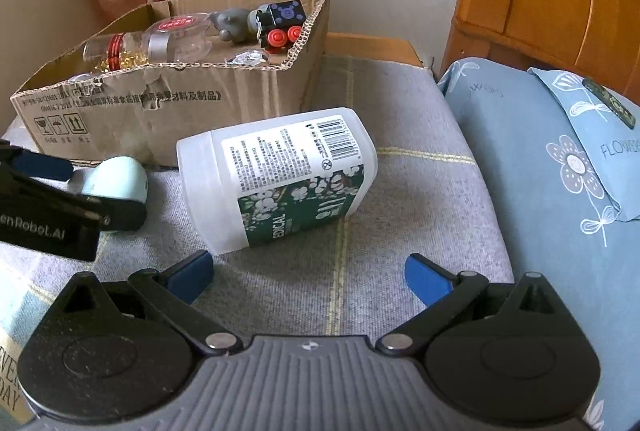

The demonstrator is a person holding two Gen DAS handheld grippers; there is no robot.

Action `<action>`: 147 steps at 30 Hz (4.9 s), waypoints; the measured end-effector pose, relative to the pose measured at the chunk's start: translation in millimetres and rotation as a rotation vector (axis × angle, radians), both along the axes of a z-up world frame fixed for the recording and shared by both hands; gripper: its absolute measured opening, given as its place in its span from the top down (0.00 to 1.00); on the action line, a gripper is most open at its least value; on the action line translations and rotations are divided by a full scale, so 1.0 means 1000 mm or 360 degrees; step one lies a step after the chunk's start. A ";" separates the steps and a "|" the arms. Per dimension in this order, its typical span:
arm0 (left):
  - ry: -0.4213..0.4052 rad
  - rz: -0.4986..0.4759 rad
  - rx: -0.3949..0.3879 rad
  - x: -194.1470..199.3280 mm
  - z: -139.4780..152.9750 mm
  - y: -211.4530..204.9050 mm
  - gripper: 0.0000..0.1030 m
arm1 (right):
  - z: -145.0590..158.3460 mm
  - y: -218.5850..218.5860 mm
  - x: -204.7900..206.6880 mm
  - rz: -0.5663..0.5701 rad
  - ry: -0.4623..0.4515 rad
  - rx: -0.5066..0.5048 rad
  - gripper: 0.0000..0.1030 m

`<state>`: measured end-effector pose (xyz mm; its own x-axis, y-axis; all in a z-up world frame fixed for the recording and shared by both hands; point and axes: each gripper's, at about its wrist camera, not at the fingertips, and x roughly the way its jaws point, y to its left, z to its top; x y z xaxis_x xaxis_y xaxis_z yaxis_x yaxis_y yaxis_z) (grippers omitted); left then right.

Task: Organize rigid objects
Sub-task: 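Move left tool to mint-green round case while right tool approaches white MEDICAL bottle, then close left gripper on mint-green case while right gripper grasps white MEDICAL bottle, then lower MEDICAL bottle into box with right gripper while left gripper drops green case in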

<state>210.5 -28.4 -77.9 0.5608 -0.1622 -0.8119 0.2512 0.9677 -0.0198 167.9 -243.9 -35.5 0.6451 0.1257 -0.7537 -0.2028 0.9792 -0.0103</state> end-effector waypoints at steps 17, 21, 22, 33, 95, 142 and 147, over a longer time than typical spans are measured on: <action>-0.0043 0.0151 0.0139 -0.027 0.003 0.067 0.00 | 0.001 -0.003 -0.005 0.0132 -0.0018 0.0001 0.00; -0.0052 0.0207 0.0182 -0.028 0.004 0.073 0.01 | 0.007 -0.005 -0.008 0.0216 -0.0041 0.0038 0.00; -0.0057 0.0223 0.0200 -0.028 0.005 0.073 0.01 | 0.009 -0.005 -0.008 0.0236 -0.0058 0.0038 0.00; -0.0077 0.0140 0.0075 -0.019 0.011 0.032 0.07 | 0.023 0.003 -0.003 0.0351 -0.0170 0.0031 0.00; 0.0012 -0.0101 0.0103 -0.047 0.071 0.048 0.42 | 0.110 -0.004 -0.006 0.0639 -0.0204 0.0020 0.16; -0.0246 -0.0056 0.0163 0.046 0.115 0.023 0.09 | 0.134 0.024 0.084 0.0433 -0.0150 0.0071 0.00; -0.0343 -0.0005 0.0138 0.030 0.124 0.029 0.05 | 0.139 0.031 0.070 0.0385 -0.0125 0.0067 0.00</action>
<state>240.6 0.8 46.0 0.7223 -0.0988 -0.6845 0.2435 0.9627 0.1180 237.7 -213.1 103.3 0.6487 0.3135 -0.6935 -0.4313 0.9022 0.0043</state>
